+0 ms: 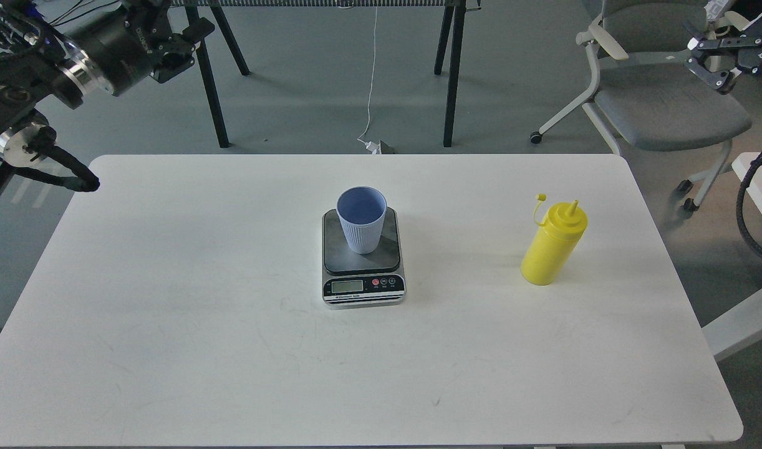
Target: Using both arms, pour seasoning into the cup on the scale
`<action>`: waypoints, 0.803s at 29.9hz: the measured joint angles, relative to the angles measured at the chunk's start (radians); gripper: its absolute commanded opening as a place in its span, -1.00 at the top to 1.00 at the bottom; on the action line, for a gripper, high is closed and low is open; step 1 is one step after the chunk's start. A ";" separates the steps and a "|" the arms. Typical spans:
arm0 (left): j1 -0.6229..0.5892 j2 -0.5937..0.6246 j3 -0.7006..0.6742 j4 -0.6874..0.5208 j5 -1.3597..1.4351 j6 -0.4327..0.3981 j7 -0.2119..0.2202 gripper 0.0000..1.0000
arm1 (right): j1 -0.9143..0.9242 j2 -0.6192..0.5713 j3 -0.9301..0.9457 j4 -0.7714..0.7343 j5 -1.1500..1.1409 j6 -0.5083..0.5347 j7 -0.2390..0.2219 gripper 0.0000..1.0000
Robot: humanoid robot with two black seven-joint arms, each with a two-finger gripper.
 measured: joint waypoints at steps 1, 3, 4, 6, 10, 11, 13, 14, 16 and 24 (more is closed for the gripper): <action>0.007 0.002 -0.001 0.002 -0.001 0.000 0.000 -0.99 | 0.000 0.007 0.002 -0.008 -0.006 0.000 0.001 -0.98; 0.027 0.007 -0.006 0.009 -0.005 0.000 0.000 -1.00 | 0.000 0.022 0.006 -0.020 -0.014 0.000 0.001 -0.98; 0.036 0.010 -0.010 0.011 -0.010 0.000 0.000 -1.00 | 0.000 0.030 0.006 -0.023 -0.015 0.000 0.001 -0.98; 0.057 0.012 -0.014 0.015 -0.029 0.000 0.000 -1.00 | -0.005 0.038 0.008 -0.025 -0.017 0.000 0.001 -0.98; 0.093 0.013 -0.016 0.043 -0.068 0.000 0.000 -1.00 | -0.016 0.039 0.011 -0.026 -0.017 0.000 0.004 -0.98; 0.100 0.015 -0.017 0.052 -0.079 0.000 0.000 -0.99 | -0.021 0.039 0.011 -0.026 -0.017 0.000 0.005 -0.98; 0.113 0.022 -0.017 0.061 -0.099 0.000 0.000 -1.00 | -0.030 0.038 0.012 -0.026 -0.017 0.000 0.006 -0.98; 0.117 0.028 -0.017 0.062 -0.109 0.000 0.000 -0.99 | -0.035 0.038 0.014 -0.026 -0.017 0.000 0.009 -0.98; 0.120 0.040 -0.017 0.064 -0.125 0.000 0.000 -1.00 | -0.045 0.037 0.022 -0.024 -0.017 0.000 0.022 -0.98; 0.123 0.037 -0.057 0.115 -0.185 0.000 0.000 -0.99 | -0.144 0.037 0.065 -0.018 -0.016 0.000 0.071 -0.98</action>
